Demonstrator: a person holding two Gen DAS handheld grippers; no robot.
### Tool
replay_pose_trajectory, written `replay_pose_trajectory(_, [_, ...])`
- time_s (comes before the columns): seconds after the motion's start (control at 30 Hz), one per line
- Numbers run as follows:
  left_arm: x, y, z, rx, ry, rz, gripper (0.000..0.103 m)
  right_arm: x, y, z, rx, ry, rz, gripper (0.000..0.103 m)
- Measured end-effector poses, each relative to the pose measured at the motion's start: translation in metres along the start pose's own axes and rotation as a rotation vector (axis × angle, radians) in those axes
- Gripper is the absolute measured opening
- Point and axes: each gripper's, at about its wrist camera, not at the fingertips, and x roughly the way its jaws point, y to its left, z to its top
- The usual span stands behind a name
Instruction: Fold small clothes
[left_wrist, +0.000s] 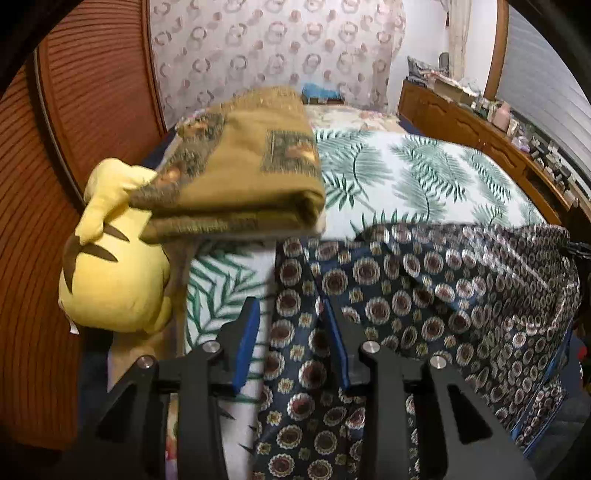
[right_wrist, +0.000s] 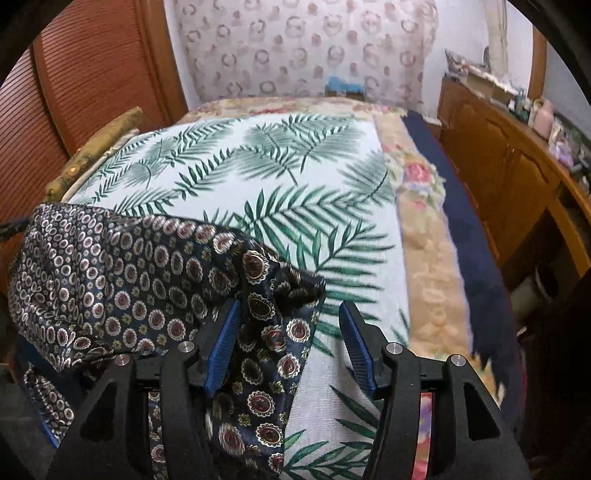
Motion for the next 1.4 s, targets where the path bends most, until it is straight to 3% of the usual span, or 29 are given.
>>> replay_pose_trajectory(0.2, [0.016, -0.002, -0.015, -0.002, 0.062, -0.009, 0.035, 0.009, 0.003, -0.002, -0.008, -0.002, 0.016, 0.057])
replay_pose_trajectory(0.47, [0.021, -0.001, -0.013, -0.017, 0.037, -0.016, 0.035, 0.015, 0.010, 0.003, -0.055, -0.013, 0.033, 0.054])
replay_pose_trajectory(0.57, [0.021, -0.002, -0.012, 0.009, 0.028, -0.054, 0.031, 0.014, 0.013, 0.002, -0.070, -0.029, 0.065, 0.035])
replay_pose_trajectory(0.6, [0.021, -0.003, -0.013, 0.011, 0.024, -0.069, 0.026, 0.014, 0.013, 0.001, -0.074, -0.032, 0.082, 0.024])
replay_pose_trajectory(0.63, [0.021, -0.003, -0.013, 0.012, 0.024, -0.086, 0.013, 0.012, 0.014, 0.000, -0.077, -0.048, 0.108, 0.013])
replay_pose_trajectory(0.67, [0.021, -0.004, -0.013, 0.018, 0.028, -0.105, 0.003, 0.009, 0.015, 0.000, -0.077, -0.071, 0.134, 0.009])
replay_pose_trajectory(0.73, [0.019, -0.010, -0.014, 0.041, 0.030, -0.104, 0.000, 0.000, 0.019, -0.002, -0.084, -0.119, 0.175, 0.004])
replay_pose_trajectory(0.77, [0.016, -0.013, -0.015, 0.047, 0.023, -0.099, 0.000, -0.006, 0.021, -0.002, -0.087, -0.150, 0.151, 0.004])
replay_pose_trajectory(0.97, [-0.025, -0.026, 0.002, 0.022, -0.147, -0.113, 0.000, -0.049, 0.020, 0.020, -0.063, -0.308, 0.129, 0.002])
replay_pose_trajectory(1.1, [-0.054, -0.037, 0.036, 0.026, -0.270, -0.123, 0.000, -0.073, 0.022, 0.050, -0.097, -0.377, 0.087, 0.001])
replay_pose_trajectory(1.4, [-0.052, -0.044, 0.131, 0.034, -0.386, -0.117, 0.000, -0.087, 0.004, 0.142, -0.133, -0.468, -0.063, 0.000])
